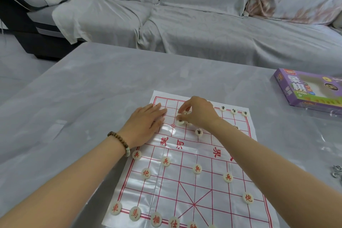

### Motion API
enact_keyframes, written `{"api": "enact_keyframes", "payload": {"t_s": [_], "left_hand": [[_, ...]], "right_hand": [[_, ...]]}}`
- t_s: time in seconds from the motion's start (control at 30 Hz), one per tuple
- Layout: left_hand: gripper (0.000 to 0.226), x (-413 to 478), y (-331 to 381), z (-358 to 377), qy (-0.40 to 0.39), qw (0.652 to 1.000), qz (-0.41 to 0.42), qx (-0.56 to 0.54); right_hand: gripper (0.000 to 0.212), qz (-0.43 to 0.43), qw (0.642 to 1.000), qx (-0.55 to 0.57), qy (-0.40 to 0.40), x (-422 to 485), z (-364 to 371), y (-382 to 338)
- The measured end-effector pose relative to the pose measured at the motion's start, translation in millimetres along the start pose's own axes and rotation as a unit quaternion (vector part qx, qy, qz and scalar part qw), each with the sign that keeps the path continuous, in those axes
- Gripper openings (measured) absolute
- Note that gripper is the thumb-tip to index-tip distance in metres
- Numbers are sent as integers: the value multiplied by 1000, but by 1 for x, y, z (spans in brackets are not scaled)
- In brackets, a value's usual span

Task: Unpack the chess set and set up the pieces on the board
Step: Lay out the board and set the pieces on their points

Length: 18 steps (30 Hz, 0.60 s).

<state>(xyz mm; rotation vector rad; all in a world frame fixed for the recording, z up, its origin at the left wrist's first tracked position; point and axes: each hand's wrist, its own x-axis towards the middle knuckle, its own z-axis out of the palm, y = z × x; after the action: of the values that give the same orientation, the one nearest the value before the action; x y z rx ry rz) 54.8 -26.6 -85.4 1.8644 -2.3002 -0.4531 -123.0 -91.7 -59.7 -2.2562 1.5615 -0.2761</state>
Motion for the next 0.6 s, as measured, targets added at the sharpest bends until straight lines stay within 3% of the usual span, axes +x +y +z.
{"api": "enact_keyframes", "payload": {"t_s": [0.23,0.53,0.6], "left_hand": [[47,-4,-12,2,-24,1000,-11,16],[43,-13,-16,-3,29,998,-7,-60],[42,-14,-11,-6,38,997,-3,-70]], "right_hand": [[18,-62,996,-54,-36,3,3,-19],[35,-136,988,61,-49,-14,5,-16],[37,-131,990,37,-41,-17,-3,-11]]}}
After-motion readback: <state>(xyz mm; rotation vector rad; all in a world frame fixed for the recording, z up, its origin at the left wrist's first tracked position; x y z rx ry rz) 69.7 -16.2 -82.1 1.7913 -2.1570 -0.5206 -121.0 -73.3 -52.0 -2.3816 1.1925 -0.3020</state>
